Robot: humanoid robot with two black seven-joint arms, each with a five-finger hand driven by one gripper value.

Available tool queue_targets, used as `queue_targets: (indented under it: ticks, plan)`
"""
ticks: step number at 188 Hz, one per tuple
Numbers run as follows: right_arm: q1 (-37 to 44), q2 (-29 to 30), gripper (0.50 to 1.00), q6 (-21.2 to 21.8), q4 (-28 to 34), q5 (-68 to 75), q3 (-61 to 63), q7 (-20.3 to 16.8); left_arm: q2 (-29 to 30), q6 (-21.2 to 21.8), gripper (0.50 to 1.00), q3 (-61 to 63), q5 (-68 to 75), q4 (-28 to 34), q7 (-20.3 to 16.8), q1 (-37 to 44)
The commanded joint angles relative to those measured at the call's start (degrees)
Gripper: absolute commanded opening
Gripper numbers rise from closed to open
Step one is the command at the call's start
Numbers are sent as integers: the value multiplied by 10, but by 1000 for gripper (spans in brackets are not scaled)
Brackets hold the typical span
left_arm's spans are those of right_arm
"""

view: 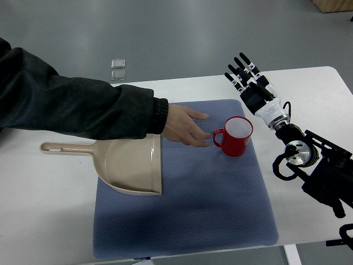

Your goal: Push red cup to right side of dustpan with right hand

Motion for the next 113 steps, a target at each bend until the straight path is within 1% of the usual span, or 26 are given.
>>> queue_targets:
  ticks: [1,70,84,100,113]
  plan:
    - [0,-1,934,1,0,0,-1,-1,0,0,1000,0,0,0,0,0]
    - [8,-7,934,9,0,-18,-11,-1,0,0,1000,0,-1,0,0,0]
    - [18,-11,934,27,0,-61,-12,-1,0,0,1000,0,-1,0,0,0]
    - [22,-39,934,54,3,-125,-11,0,0,0,1000,0,-1,0,0,0]
    - [30,-60,934,56,11,-162,-12,1,0,0,1000,0,0,0,0,0]
